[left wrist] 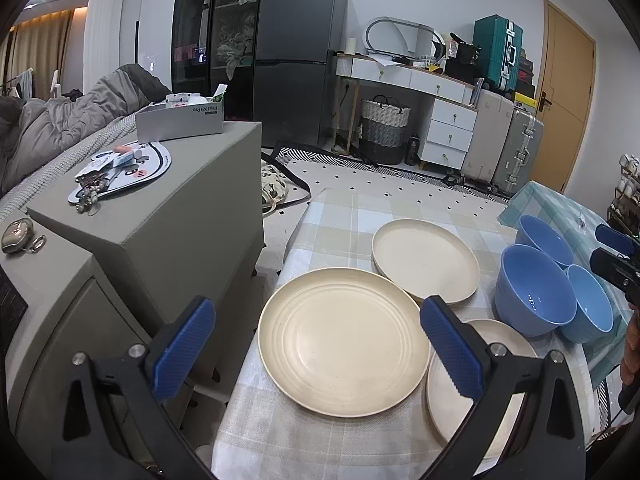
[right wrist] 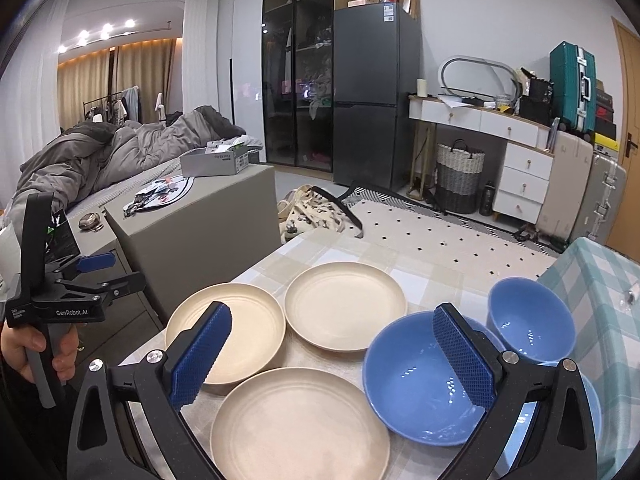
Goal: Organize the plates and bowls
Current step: 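Move both tools forward toward the rim of a cream plate, then close the left gripper on the plate rim while the right gripper also closes on it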
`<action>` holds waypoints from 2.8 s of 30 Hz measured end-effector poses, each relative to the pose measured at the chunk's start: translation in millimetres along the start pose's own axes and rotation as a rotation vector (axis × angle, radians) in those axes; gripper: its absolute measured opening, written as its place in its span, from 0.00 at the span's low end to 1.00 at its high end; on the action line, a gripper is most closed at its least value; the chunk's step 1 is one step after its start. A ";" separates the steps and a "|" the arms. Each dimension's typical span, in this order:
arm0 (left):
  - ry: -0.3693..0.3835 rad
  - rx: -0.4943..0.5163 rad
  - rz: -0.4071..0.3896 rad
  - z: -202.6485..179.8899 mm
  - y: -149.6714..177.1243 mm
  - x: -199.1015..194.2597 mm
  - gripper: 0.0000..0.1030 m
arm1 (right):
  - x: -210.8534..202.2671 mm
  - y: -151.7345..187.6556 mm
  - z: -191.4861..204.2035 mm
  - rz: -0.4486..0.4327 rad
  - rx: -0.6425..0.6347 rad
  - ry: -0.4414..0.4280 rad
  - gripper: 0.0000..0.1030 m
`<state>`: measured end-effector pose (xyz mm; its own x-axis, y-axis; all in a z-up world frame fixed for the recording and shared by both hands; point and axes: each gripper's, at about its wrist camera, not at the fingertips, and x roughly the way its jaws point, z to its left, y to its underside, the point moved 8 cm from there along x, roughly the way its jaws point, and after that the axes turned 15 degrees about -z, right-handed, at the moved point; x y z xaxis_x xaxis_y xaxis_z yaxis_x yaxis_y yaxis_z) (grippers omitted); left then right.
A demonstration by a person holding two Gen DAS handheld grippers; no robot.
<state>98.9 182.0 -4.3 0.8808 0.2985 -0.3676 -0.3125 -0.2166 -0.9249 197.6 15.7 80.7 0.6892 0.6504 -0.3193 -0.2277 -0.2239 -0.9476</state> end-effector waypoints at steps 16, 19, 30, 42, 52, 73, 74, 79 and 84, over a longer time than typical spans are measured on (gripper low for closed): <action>-0.019 0.003 0.041 18.2 11.9 37.3 0.98 | 79.4 19.6 28.9 0.105 0.002 -0.059 0.93; -0.027 0.013 0.044 21.5 13.9 43.9 0.98 | 95.8 27.6 35.1 0.134 -0.003 -0.075 0.89; -0.030 0.016 0.113 37.9 39.2 66.5 0.96 | 143.2 64.0 54.2 0.229 0.003 -0.104 0.78; -0.038 -0.003 0.239 51.7 81.8 90.0 0.76 | 182.6 117.4 73.2 0.350 0.004 -0.127 0.67; -0.031 -0.041 0.328 52.7 102.8 102.9 0.50 | 199.1 144.6 81.4 0.413 0.043 -0.140 0.57; -0.013 -0.074 0.409 54.0 119.7 101.8 0.23 | 210.0 166.5 82.8 0.482 0.035 -0.127 0.29; -0.011 -0.071 0.408 53.5 119.5 101.7 0.21 | 209.7 166.7 83.1 0.482 0.032 -0.126 0.28; -0.006 -0.062 0.406 51.2 118.2 102.0 0.17 | 210.3 169.0 84.9 0.484 0.016 -0.126 0.20; -0.007 -0.059 0.406 50.9 117.7 103.2 0.16 | 209.1 167.9 84.5 0.477 0.003 -0.119 0.17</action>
<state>134.9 234.7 -156.1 0.6874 0.1839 -0.7026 -0.6133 -0.3712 -0.6972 245.4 175.5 -145.6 0.4245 0.5544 -0.7158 -0.5005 -0.5152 -0.6958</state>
